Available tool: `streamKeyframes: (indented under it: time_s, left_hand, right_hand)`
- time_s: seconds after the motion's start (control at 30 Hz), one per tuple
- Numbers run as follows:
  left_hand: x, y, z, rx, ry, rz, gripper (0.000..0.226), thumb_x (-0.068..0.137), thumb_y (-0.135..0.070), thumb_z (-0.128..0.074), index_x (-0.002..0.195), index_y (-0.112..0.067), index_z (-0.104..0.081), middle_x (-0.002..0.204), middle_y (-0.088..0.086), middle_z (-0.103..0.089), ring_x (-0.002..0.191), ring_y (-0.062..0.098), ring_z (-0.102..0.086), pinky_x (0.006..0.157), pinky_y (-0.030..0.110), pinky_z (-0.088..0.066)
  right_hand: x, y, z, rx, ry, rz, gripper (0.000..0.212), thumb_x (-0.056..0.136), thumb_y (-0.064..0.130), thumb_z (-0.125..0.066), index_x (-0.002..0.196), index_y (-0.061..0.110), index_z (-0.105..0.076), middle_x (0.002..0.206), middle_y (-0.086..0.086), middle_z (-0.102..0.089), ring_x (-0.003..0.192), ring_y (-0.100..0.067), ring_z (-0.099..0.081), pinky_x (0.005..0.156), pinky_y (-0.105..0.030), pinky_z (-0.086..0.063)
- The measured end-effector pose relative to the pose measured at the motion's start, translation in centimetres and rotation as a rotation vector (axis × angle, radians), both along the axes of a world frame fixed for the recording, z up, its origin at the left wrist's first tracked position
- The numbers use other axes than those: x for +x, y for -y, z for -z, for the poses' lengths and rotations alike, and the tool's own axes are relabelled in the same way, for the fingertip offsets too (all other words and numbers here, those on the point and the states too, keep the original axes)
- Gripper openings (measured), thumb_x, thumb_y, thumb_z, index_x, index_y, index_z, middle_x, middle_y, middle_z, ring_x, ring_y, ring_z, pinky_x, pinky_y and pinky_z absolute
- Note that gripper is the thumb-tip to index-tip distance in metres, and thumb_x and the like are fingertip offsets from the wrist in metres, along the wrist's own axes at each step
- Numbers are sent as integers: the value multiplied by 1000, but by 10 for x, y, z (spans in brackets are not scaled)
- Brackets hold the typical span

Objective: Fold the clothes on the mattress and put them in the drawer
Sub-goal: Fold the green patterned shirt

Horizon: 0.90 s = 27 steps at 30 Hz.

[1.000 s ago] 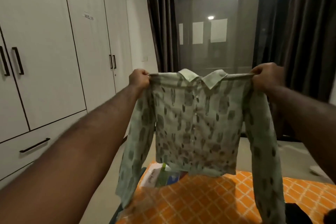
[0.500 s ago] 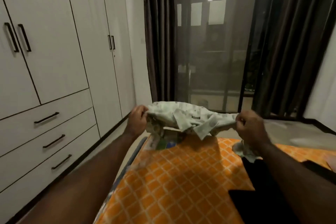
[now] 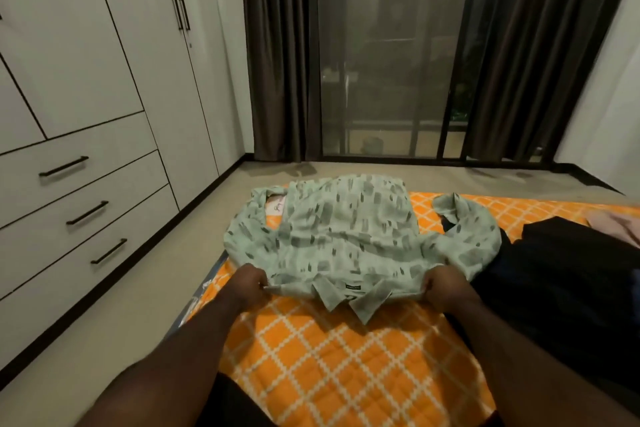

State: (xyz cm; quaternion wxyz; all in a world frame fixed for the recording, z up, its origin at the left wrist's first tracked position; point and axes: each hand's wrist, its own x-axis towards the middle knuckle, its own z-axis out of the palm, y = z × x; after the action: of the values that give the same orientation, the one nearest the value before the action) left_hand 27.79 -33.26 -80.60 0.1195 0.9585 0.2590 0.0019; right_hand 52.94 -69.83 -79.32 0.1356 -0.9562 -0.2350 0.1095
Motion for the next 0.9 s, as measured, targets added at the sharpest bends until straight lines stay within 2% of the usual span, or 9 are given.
streamKeyframes:
  time_s: [0.13,0.27,0.4,0.47,0.6,0.67,0.7,0.8,0.9]
  left_hand:
    - [5,18,-3,189,-305,-37,38,79,-47,-75,108,-23,-71,119,7,-62,109,26,-61,92,38,-54]
    - [14,35,6,335,-374,40,59,86,-60,-64,134,-28,-55,136,12,-46,130,35,-42,106,42,-38]
    - [34,59,4,151,-273,216,48,89,-53,-63,125,-21,-60,128,13,-49,119,33,-48,100,40,-44]
    - [42,73,6,103,-221,229,51,87,-58,-64,120,-20,-61,122,11,-51,114,31,-50,96,38,-45]
    - [46,87,21,5,-81,195,41,88,-39,-73,118,-16,-60,115,6,-61,106,16,-61,87,25,-47]
    - [43,93,19,-60,-41,200,24,91,-20,-72,110,-14,-59,94,-2,-60,82,-1,-62,70,12,-45]
    - [42,93,18,-72,-29,201,23,89,-15,-73,108,-14,-61,88,-6,-57,75,0,-58,68,14,-44]
    - [39,83,18,-142,68,184,17,76,1,-72,91,-8,-70,83,-4,-59,79,12,-54,70,23,-39]
    - [33,75,14,-169,72,161,28,70,13,-66,87,-8,-76,84,-6,-64,79,9,-58,69,19,-44]
  right_hand:
    - [-1,-9,9,-178,-22,-56,5,68,19,-74,68,24,-71,80,5,-69,78,-13,-66,73,-28,-58]
    - [-10,-14,10,-291,-7,-125,16,77,19,-69,92,23,-70,103,-2,-69,100,-22,-66,87,-31,-56]
    - [-24,-29,5,-325,41,-281,40,83,42,-69,119,26,-69,124,-4,-65,115,-25,-59,100,-34,-46]
    - [-34,-40,3,-221,-7,-335,54,82,52,-73,127,24,-64,126,-1,-63,117,-24,-59,94,-30,-43]
    - [-50,-54,10,-17,-183,-286,82,77,32,-85,148,18,-44,133,-6,-60,118,-21,-59,90,-26,-50]
    - [-58,-54,15,-21,-194,-272,93,80,23,-84,155,16,-30,136,-10,-58,120,-24,-59,93,-31,-54]
    - [-61,-54,17,-23,-188,-277,95,81,24,-83,157,16,-26,137,-11,-58,120,-25,-59,95,-34,-55]
    - [-61,-51,17,-55,-82,-334,65,82,28,-82,138,19,-52,128,-7,-64,112,-23,-63,93,-35,-56]
    - [-59,-46,12,-24,-69,-368,29,83,22,-79,109,25,-67,110,2,-68,101,-18,-65,89,-33,-56]
